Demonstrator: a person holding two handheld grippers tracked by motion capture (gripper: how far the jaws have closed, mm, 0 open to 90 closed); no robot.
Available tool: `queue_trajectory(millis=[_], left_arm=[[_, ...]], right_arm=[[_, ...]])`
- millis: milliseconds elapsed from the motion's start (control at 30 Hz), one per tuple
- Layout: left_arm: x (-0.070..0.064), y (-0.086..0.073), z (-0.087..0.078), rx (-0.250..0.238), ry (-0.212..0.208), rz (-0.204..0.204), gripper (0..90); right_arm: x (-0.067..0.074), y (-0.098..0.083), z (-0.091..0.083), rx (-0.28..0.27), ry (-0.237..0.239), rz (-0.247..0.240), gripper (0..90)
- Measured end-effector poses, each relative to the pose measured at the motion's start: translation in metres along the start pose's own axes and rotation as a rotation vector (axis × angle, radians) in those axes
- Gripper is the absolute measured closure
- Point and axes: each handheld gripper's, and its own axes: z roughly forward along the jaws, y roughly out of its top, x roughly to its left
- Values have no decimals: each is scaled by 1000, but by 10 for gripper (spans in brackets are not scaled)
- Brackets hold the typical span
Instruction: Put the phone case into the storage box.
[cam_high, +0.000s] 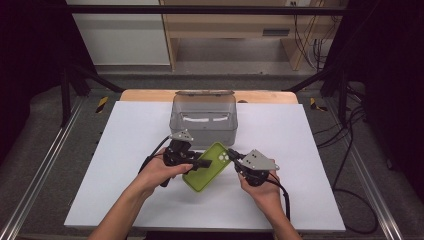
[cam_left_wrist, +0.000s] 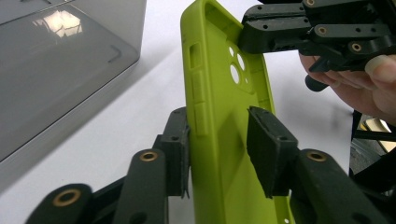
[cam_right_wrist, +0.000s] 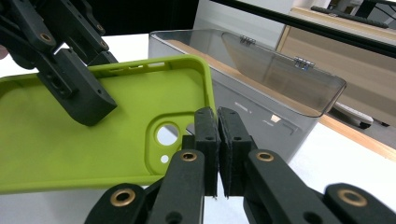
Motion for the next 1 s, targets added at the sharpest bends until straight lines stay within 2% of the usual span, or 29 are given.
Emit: queue_trajectory(millis=[633, 867, 1000], left_arm=[[1, 2, -3, -7, -16, -54, 755], [-1, 3, -4, -4, 6, -68, 775], [-4, 3, -4, -4, 22, -56, 778]], right_arm=[[0, -1, 3, 19, -7, -18, 873], [2, -1, 4, 29, -12, -34, 873], [2, -1, 4, 35, -15, -44, 871]])
